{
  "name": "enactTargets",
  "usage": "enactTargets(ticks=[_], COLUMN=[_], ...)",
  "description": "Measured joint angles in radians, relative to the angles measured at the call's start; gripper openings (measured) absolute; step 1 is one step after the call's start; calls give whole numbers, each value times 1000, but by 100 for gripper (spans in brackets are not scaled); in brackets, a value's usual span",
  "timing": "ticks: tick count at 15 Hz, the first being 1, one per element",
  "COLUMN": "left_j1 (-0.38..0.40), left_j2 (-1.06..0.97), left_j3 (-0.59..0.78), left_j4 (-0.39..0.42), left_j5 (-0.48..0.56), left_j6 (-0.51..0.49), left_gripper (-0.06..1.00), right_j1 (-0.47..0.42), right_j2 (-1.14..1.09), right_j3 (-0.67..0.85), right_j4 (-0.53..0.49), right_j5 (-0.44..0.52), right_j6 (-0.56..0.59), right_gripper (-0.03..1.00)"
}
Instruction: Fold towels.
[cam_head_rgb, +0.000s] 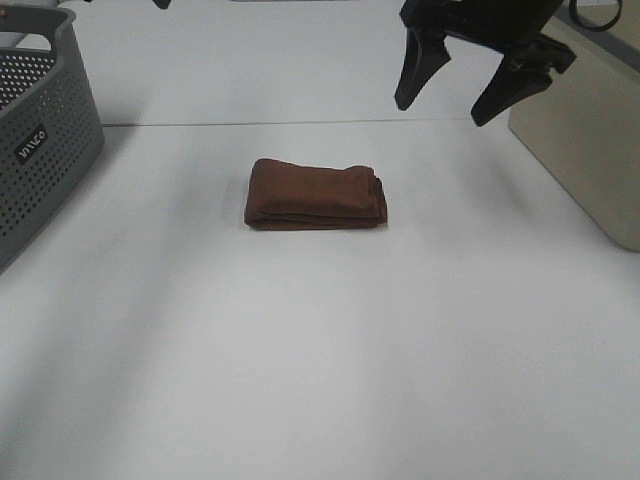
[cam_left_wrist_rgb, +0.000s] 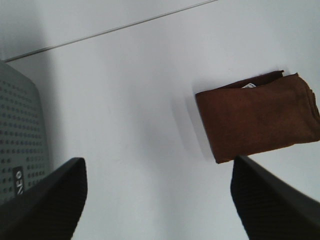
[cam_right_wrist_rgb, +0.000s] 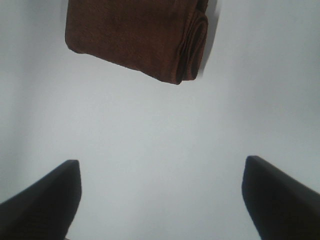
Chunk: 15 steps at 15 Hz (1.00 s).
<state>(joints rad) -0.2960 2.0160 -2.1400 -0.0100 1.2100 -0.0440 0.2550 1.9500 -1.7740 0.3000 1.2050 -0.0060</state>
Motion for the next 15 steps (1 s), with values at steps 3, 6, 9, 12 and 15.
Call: enactTargets(ticks=[3,6,9,12,15], left_j1=[-4,-6,-7,-7,-7], left_j2=[-217,-447,-771,-1082,-1457], left_j3=[265,558,907,1177,1408], left_j4=[19,22,22,22,17], left_j5=[2,1,-22,-37,-28], left_j6=[-1,-15,-18,-19,-19], left_gripper=[75,75,75,75,75], right_j1=[0,0,0,0,0], right_j2=[-171,-355,-613,-859,-1172], right_j3=[117,297,540,784,1036], right_j4=[-50,-95,-131,-167,-182], right_j5=[1,2,6,-7,-14], right_j6=[6,6,6,6,6], right_gripper=[82,82,82,82,82])
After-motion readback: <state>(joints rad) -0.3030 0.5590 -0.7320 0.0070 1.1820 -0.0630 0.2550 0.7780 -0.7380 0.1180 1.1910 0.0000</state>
